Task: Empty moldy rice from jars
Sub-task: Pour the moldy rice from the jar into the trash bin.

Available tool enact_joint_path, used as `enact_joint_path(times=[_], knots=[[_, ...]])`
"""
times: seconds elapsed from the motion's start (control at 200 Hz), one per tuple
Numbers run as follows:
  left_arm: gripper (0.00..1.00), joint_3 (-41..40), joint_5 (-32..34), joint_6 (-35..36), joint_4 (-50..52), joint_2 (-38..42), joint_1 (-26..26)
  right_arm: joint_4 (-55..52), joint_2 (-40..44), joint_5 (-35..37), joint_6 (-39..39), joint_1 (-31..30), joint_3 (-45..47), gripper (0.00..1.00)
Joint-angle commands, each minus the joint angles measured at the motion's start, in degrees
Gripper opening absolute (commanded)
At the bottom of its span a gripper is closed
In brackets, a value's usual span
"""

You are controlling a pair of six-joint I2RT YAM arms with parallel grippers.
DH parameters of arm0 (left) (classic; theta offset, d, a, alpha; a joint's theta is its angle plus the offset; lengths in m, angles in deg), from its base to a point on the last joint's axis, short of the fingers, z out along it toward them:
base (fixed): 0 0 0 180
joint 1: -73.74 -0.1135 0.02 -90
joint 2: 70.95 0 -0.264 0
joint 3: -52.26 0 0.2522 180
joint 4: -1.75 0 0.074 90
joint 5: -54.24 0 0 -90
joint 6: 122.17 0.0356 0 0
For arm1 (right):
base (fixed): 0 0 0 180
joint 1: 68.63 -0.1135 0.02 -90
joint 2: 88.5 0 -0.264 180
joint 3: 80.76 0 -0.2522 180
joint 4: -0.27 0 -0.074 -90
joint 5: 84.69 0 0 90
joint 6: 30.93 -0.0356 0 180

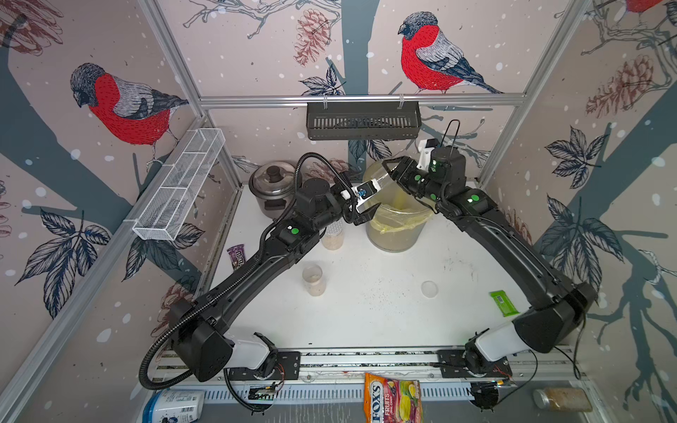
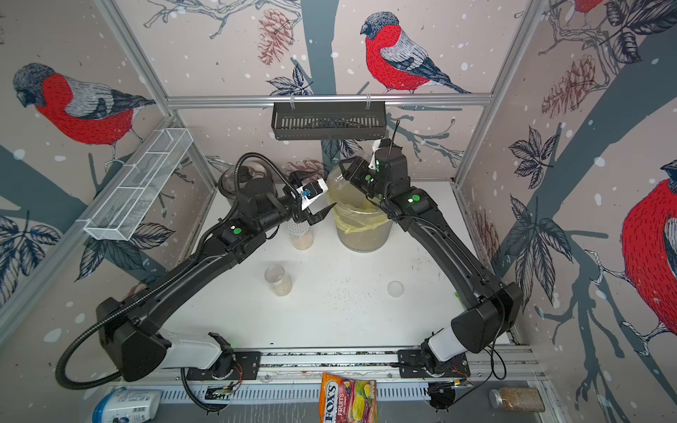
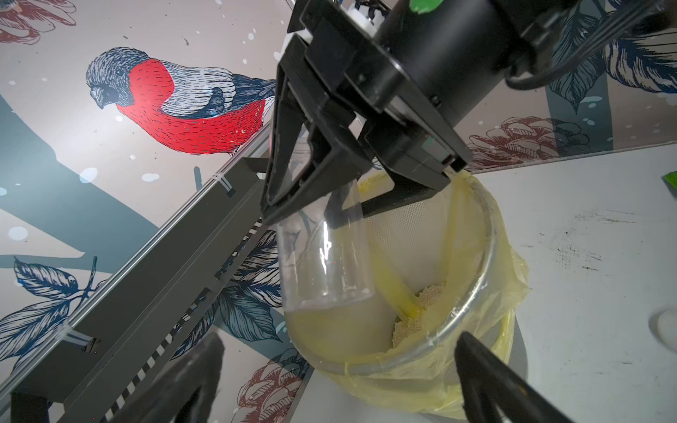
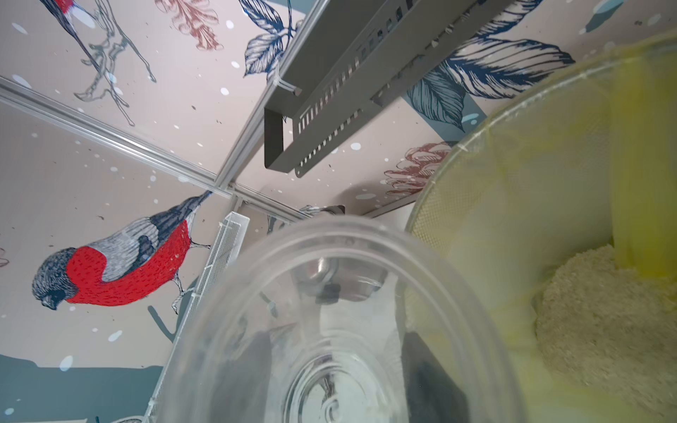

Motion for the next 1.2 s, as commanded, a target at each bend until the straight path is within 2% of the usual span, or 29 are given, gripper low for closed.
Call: enact_joint_path(times=[0.0,0.235,0.84,1.196], knots=[[0.97,0.1,-1.6,-0.89,-5.28,-0.81,0.13,-0.57,1.9,1.02,3.7,-1.15,1.62,0.36],[0.95,-0.16,-2.73,-4.05,-8.61,-2.48,0.16,1.99,4.67,1.6,4.71,-2.88,5.97,0.36],[0.91,-0.33,-6.34,-9.48,-12.78,-6.14,0.18,3.78,9.61,2.28,5.77,-3.06,9.44,0.36],[0.83,0.1,-8.81,-11.9,-11.76,-6.93,0.27,4.52,10.5,2.34,6.69,-3.98,11.02,0.35]])
